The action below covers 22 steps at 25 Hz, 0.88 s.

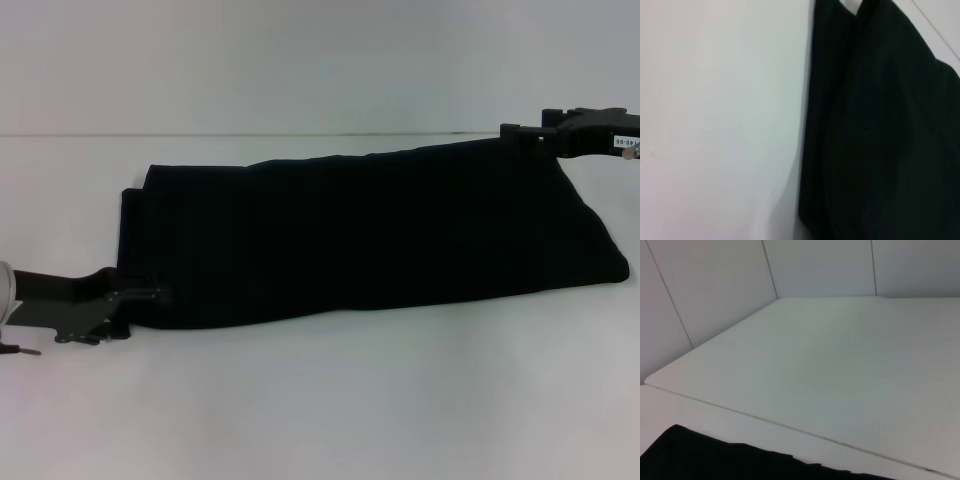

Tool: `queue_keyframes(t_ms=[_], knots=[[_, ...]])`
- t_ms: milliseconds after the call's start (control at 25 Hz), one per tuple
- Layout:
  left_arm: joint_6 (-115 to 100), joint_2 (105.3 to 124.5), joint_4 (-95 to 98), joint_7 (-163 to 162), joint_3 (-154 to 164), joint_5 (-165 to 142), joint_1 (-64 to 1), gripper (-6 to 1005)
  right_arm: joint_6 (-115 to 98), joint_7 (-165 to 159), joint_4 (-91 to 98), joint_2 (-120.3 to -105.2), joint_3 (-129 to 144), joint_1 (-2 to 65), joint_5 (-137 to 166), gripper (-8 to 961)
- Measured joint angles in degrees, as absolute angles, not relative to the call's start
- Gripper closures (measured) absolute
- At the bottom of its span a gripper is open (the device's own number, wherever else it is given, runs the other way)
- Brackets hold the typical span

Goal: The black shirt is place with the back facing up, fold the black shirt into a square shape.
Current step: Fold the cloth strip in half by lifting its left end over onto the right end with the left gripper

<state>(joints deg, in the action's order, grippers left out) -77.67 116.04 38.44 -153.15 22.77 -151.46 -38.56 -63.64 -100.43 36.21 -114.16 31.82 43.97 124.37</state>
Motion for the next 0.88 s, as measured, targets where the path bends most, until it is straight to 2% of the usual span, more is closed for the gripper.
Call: queue_keyframes(t_ms=[280, 880], knots=[[-76.5, 115.84, 38.9, -152.8, 22.8, -151.6, -38.9, 115, -63.7, -100.5, 36.2, -114.17, 31.8, 43.9, 124.4, 117], [-77.7, 115.69, 38.8, -150.6, 22.9, -151.7, -39.2, 202, -63.7, -100.2, 36.0, -114.18, 31.8, 44.2, 124.5, 118]])
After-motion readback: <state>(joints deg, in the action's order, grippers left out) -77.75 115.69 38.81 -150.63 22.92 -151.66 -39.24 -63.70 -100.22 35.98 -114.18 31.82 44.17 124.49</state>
